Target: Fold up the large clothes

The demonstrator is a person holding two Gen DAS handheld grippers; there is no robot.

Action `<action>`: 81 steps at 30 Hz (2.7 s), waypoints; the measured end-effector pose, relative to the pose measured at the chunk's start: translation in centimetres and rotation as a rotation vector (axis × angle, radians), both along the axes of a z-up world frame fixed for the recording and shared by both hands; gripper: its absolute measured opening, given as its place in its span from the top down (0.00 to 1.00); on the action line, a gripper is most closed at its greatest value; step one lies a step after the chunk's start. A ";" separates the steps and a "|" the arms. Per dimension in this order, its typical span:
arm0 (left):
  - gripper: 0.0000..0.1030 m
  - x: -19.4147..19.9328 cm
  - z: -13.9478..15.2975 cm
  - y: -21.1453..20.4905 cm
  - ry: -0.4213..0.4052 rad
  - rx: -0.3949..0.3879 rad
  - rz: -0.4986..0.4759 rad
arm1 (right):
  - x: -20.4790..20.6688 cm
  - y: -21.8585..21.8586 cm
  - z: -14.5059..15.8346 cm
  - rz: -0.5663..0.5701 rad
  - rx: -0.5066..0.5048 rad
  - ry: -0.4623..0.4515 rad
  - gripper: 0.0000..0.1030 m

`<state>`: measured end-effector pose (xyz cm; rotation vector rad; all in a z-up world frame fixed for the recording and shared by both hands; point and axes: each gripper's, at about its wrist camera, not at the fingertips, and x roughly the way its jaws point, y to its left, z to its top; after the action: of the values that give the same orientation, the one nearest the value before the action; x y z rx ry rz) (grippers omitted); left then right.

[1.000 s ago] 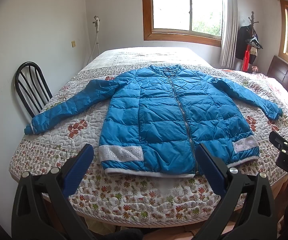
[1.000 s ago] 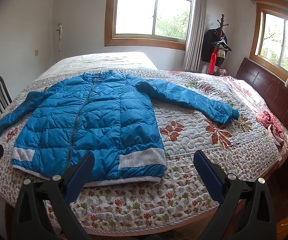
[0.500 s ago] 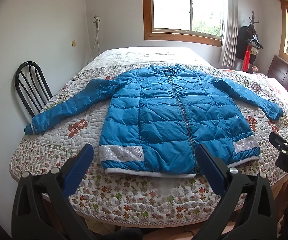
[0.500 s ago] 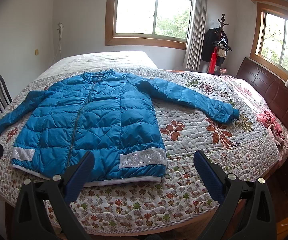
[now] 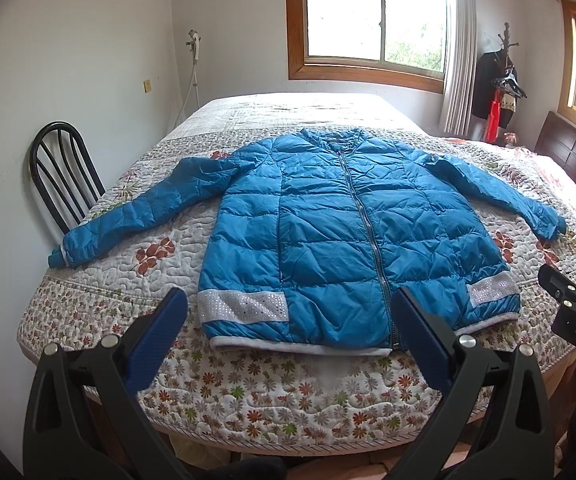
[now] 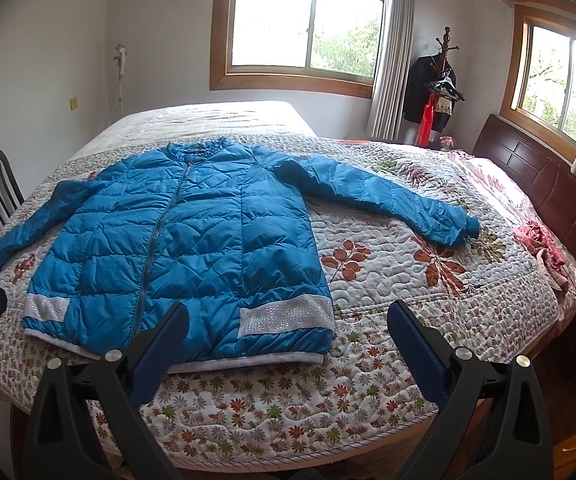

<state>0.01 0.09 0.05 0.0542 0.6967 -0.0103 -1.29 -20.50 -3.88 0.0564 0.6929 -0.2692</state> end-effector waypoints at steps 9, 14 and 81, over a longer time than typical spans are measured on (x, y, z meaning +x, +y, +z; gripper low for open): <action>0.03 0.0 0.0 0.0 0.001 0.000 0.000 | 0.0 -0.1 0.2 -0.001 0.001 0.002 0.03; 0.03 0.1 -0.3 0.3 0.005 -0.001 0.001 | 0.3 0.0 -0.4 0.001 0.006 0.007 0.04; 0.03 38.5 -13.3 3.8 0.309 -0.128 0.066 | 22.8 -47.0 -17.4 -0.563 0.637 0.375 0.13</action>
<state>38.56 3.93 -13.28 -0.0956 1.0054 -0.0004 21.54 -67.50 -21.32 0.8352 1.1110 -0.5977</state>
